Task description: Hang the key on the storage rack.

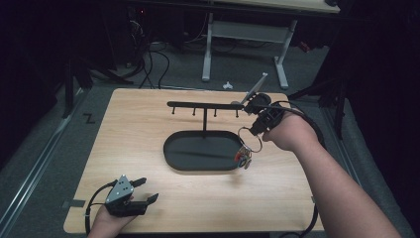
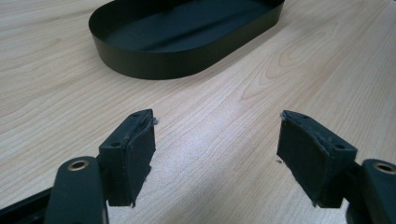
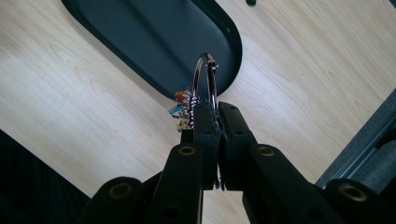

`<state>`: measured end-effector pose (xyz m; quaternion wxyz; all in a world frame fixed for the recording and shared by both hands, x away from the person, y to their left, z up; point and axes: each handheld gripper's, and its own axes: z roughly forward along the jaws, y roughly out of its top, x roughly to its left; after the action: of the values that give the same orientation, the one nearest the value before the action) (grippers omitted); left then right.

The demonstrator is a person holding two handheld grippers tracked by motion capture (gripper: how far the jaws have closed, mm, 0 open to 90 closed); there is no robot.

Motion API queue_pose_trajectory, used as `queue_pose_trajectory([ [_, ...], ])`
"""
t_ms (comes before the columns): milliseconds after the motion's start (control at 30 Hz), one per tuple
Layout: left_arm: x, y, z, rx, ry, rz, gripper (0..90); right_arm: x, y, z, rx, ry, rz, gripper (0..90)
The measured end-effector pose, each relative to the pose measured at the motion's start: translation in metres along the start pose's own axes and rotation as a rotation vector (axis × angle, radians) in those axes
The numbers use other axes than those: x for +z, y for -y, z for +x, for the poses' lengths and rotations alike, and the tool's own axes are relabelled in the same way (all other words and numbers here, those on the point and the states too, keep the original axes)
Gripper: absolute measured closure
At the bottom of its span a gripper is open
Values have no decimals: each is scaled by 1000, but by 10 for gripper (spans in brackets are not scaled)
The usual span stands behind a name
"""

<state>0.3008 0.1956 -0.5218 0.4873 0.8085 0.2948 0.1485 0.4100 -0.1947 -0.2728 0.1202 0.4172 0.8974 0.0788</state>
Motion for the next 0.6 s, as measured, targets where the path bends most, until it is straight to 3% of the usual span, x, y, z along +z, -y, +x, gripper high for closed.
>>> queue_pose_trajectory([
  [200, -1, 0, 0, 2, 0, 1, 281, 7, -14, -1, -13, -2, -8, 875],
  [600, -1, 1, 0, 4, 1, 6, 283, 16, -35, -12, 9, -5, -16, 875],
])
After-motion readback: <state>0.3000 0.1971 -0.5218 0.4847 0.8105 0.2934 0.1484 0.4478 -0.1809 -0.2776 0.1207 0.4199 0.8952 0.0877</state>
